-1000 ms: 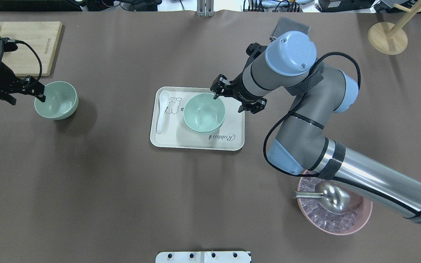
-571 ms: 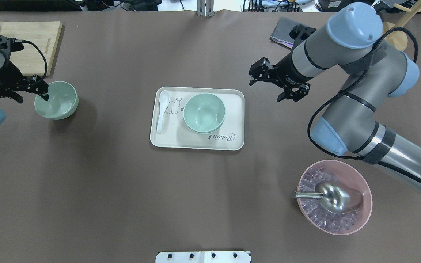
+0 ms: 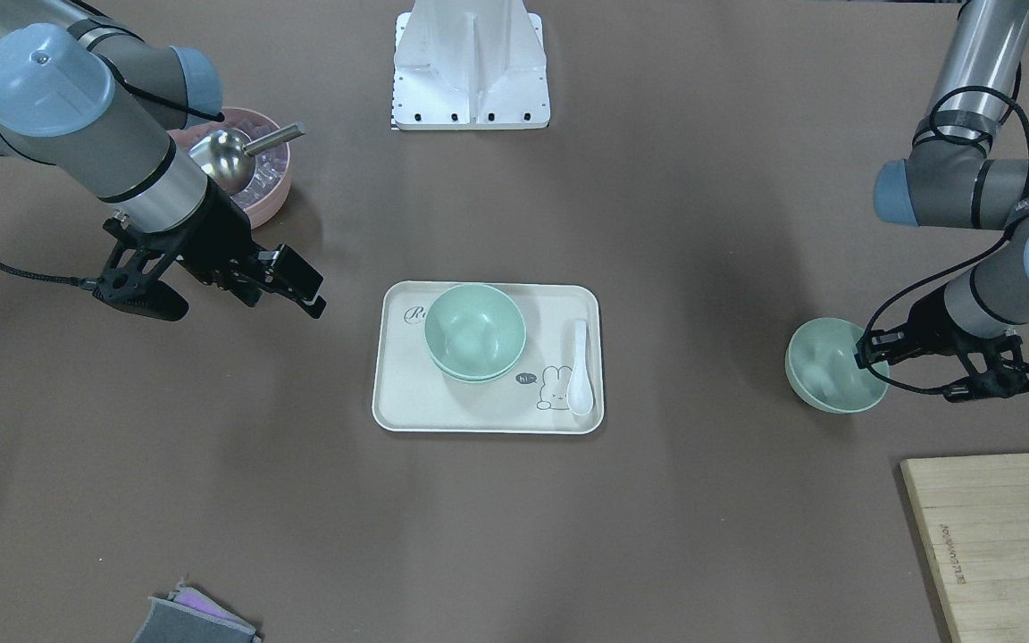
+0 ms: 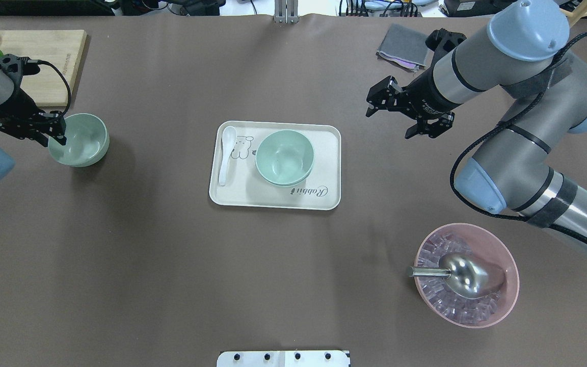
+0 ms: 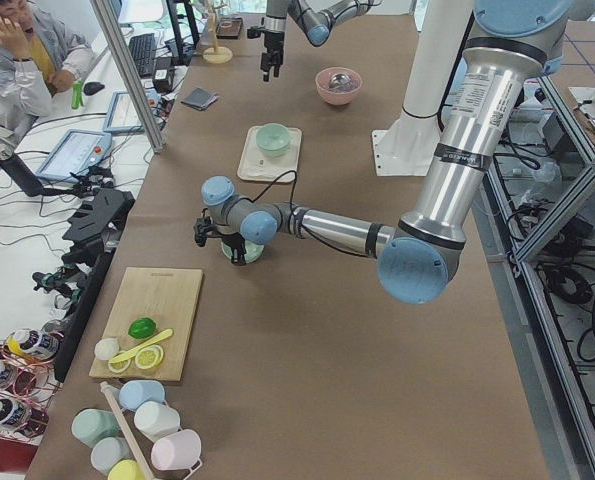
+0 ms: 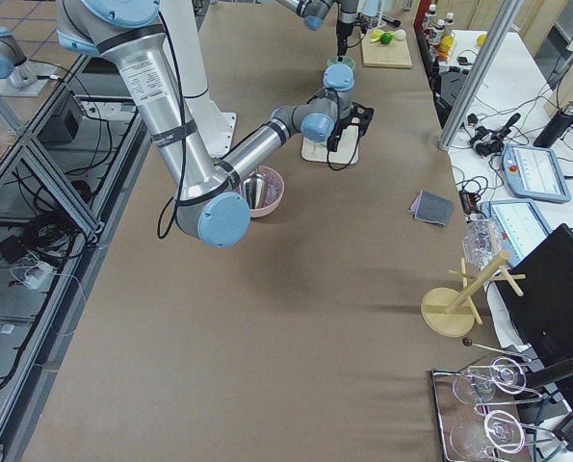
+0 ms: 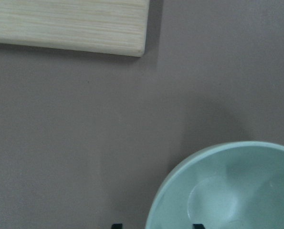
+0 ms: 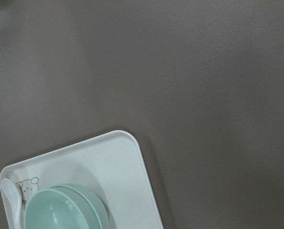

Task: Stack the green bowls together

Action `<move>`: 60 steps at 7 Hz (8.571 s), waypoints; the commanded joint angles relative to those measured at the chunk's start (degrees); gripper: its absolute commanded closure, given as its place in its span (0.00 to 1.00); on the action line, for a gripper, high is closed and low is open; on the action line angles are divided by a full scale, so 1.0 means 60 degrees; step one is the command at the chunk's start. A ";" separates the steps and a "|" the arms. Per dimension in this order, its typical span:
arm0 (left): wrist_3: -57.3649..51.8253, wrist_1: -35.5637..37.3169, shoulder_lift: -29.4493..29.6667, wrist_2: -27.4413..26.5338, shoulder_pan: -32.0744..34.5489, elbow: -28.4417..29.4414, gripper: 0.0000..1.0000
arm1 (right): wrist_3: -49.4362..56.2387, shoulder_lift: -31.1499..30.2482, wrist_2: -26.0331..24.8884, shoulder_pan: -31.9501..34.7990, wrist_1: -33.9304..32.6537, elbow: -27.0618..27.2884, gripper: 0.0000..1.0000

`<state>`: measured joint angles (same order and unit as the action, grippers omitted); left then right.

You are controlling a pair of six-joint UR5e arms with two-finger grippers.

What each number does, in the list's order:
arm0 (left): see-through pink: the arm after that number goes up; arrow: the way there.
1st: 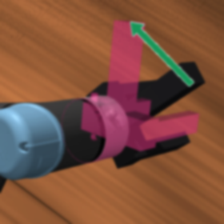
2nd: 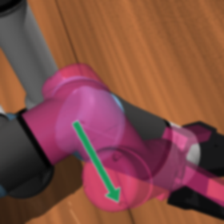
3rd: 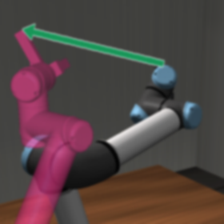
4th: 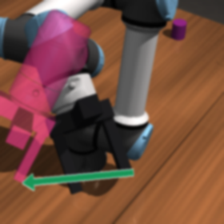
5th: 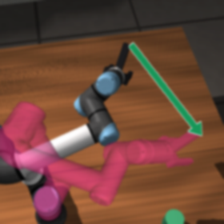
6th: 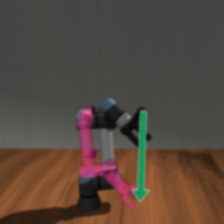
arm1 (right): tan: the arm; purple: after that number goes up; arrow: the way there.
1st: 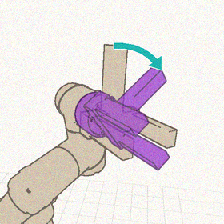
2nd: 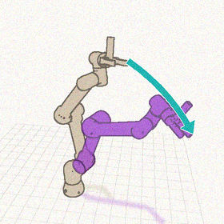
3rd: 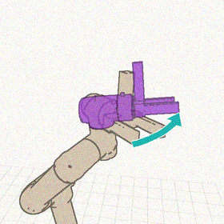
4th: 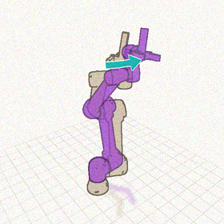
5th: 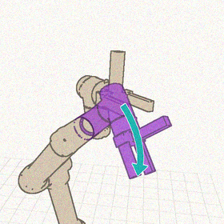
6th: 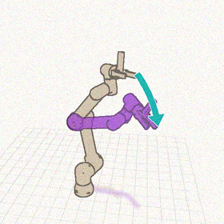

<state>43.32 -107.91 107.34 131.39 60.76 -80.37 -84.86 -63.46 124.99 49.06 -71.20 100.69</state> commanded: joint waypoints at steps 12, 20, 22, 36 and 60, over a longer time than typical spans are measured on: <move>0.6902 0.0597 0.4464 -0.1449 -0.3725 -0.1005 1.00 | 0.7332 -0.3779 0.1493 0.3426 -0.0029 -0.0082 0.00; 0.6799 0.0524 0.4464 -0.1435 -0.3681 -0.0742 0.02 | 0.7331 -0.3867 0.1508 0.3469 -0.0014 -0.0067 0.00; 0.6770 0.0538 0.4450 -0.1275 -0.3130 -0.1032 0.01 | 0.7346 -0.3911 0.1493 0.3469 -0.0014 -0.0067 0.00; -0.9914 0.2167 -0.4191 0.0426 0.5474 -0.2104 0.01 | 1.3586 -0.4892 0.1537 0.6370 -0.2064 -0.0536 0.00; -0.8026 0.2765 -0.4354 0.1305 0.5474 -0.4141 0.01 | 1.3425 -0.5185 0.2182 0.6590 -0.2592 0.0855 0.00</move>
<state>-6.60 -91.18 81.18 139.34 93.66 -105.22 -4.30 -94.69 138.15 88.60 -86.68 105.83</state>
